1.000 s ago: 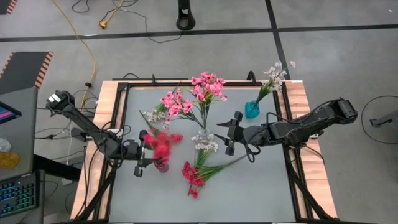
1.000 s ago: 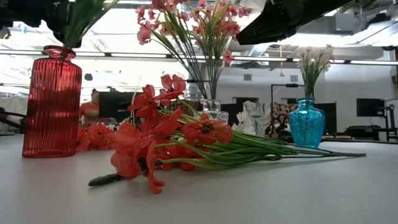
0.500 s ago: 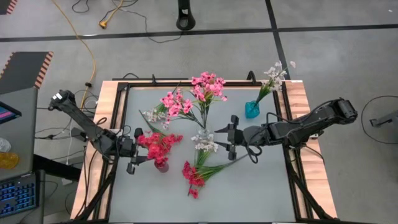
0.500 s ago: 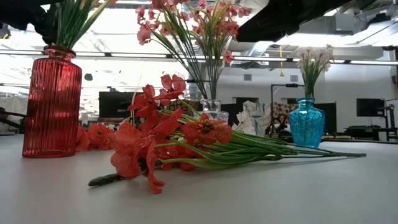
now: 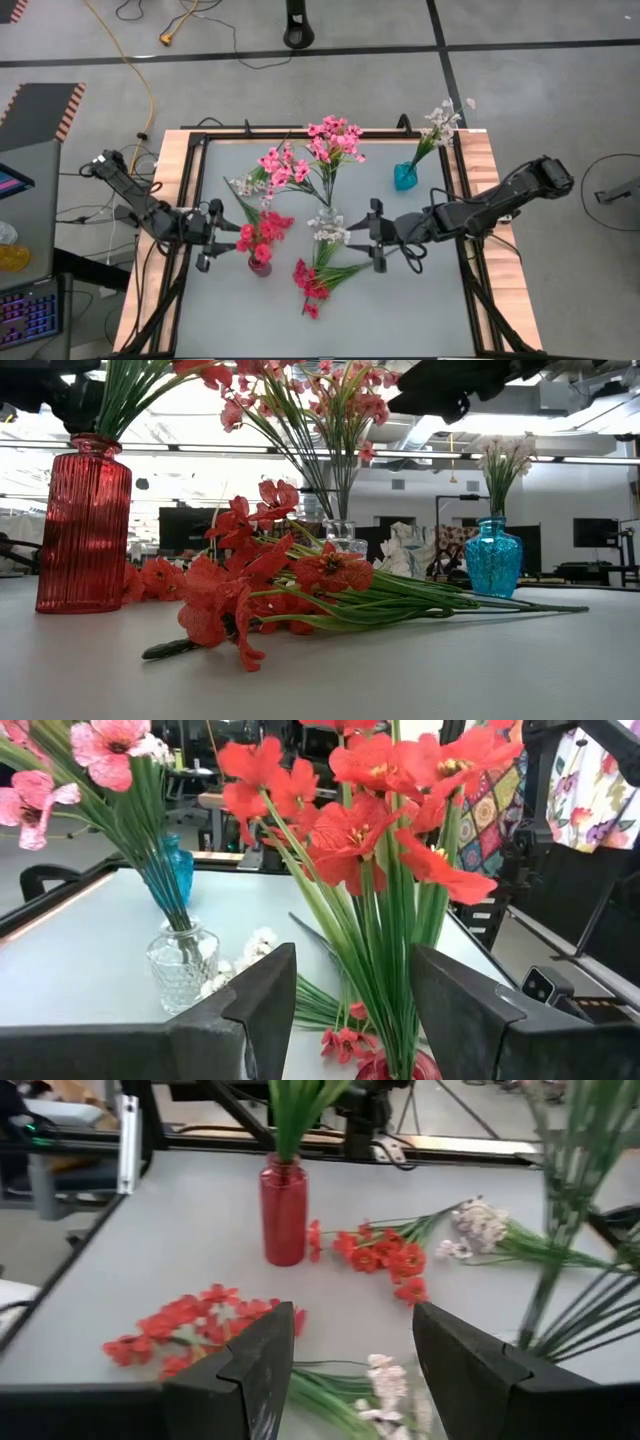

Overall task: Sort flowers into vase by color
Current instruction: Put the top red flowers into the red vase, then put the bottom red flowers into the red vase

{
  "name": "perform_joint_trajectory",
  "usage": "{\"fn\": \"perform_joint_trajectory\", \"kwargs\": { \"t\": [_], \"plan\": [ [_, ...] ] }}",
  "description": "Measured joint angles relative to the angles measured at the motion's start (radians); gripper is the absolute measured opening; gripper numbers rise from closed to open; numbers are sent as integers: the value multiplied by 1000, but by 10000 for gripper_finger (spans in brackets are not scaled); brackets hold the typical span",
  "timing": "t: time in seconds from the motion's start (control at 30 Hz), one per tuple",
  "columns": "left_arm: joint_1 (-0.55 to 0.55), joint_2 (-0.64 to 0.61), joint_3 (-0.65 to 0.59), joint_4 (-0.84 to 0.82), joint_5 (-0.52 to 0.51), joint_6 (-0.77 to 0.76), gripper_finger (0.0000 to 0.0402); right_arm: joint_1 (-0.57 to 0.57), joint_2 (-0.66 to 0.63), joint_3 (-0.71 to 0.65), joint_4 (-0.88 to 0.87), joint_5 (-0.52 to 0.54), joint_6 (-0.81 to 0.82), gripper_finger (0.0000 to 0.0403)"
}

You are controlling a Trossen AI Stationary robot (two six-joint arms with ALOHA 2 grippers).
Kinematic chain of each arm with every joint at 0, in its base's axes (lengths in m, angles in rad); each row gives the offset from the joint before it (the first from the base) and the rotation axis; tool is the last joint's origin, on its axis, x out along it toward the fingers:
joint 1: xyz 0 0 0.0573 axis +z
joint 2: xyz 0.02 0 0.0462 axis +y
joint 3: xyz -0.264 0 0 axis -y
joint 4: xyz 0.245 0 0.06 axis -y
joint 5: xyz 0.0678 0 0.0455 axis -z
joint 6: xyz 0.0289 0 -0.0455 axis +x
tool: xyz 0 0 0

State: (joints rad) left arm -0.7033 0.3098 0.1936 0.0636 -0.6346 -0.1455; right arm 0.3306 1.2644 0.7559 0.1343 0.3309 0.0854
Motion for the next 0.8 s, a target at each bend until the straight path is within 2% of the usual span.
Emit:
{"fn": "perform_joint_trajectory", "kwargs": {
  "t": [0.17,0.3,0.57,0.8],
  "plan": [
    [0,-22,0,-12,-1,7,181,29,33,0,5,0,39,228],
    [0,-22,0,-24,-1,7,181,46,129,0,29,-2,39,222],
    [0,-22,0,-23,-1,6,181,50,336,73,37,-93,41,218],
    [0,-22,0,-25,0,4,181,53,422,182,-133,-153,67,218]
  ]
}}
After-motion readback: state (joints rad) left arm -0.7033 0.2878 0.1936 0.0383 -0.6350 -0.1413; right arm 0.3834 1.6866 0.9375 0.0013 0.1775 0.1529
